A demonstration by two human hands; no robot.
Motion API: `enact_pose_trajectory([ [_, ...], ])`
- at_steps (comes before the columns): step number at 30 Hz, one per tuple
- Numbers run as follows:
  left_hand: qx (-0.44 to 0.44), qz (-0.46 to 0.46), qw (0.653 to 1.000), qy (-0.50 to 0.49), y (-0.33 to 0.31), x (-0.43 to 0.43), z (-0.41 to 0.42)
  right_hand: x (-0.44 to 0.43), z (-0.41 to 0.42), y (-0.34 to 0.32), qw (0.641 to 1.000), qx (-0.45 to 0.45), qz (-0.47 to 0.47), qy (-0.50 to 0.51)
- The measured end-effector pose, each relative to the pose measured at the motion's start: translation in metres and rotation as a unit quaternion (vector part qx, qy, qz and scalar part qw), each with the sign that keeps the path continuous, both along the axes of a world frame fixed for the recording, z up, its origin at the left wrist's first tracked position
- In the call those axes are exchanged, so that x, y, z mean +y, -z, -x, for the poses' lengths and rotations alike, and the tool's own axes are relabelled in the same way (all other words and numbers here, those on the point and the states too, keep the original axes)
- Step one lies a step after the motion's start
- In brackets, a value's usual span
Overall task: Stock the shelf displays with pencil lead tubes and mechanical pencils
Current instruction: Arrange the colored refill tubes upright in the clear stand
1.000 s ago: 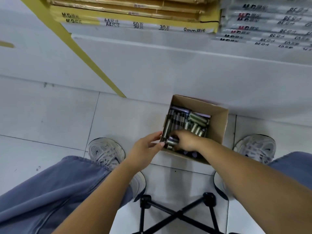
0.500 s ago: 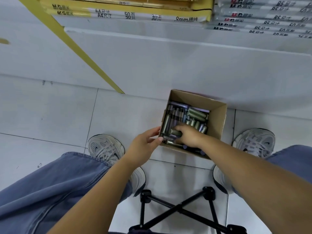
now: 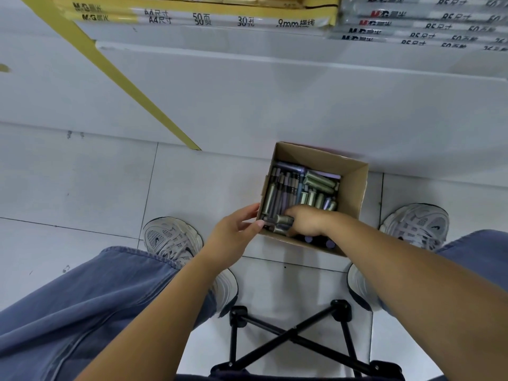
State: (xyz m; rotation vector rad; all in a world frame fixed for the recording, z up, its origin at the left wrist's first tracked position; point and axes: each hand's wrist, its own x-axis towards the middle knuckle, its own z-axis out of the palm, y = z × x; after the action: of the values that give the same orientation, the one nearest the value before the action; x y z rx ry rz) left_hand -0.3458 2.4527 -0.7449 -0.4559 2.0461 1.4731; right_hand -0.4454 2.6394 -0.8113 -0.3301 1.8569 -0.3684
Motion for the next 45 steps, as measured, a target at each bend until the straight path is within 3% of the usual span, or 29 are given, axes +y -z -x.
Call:
enact_pose_trajectory([
  [3,0.001,-0.001,1.000,0.001,0.001,0.000,0.000,0.000,-0.001,-0.001,1.000,-0.004,0.006,0.029],
  [5,0.000,0.001,1.000,-0.003,0.001,0.000,0.000,0.001,-0.001,-0.001,0.988,0.018,0.052,0.145],
  [9,-0.003,-0.002,1.000,-0.007,0.003,-0.001,-0.001,-0.009,0.000,0.002,0.927,0.059,0.111,0.355],
  [14,-0.004,-0.010,1.000,-0.015,0.004,-0.002,-0.001,-0.030,-0.002,0.010,0.895,0.064,0.109,0.427],
  [18,-0.008,-0.015,1.000,-0.014,0.004,-0.003,0.000,-0.028,-0.004,0.013,0.864,0.013,0.124,0.487],
  [23,-0.012,-0.007,1.000,-0.010,0.002,-0.003,0.000,-0.027,-0.004,0.010,0.826,-0.084,0.163,0.533],
  [31,-0.013,-0.007,1.000,-0.009,0.000,-0.003,0.001,-0.027,-0.012,0.007,0.801,-0.105,0.168,0.565],
  [35,-0.017,-0.017,1.000,0.001,-0.003,-0.003,0.004,-0.026,-0.013,-0.001,0.768,-0.146,0.182,0.596],
  [39,-0.029,0.054,0.998,-0.015,-0.011,0.000,0.010,-0.012,-0.007,-0.028,0.750,-0.156,0.232,0.599],
  [42,0.045,0.124,0.991,-0.030,-0.036,0.007,0.021,0.003,-0.003,-0.067,0.754,-0.144,0.281,0.577],
  [45,0.113,0.073,0.991,-0.010,-0.071,0.016,0.035,0.012,-0.004,-0.116,0.756,-0.131,0.339,0.545],
])
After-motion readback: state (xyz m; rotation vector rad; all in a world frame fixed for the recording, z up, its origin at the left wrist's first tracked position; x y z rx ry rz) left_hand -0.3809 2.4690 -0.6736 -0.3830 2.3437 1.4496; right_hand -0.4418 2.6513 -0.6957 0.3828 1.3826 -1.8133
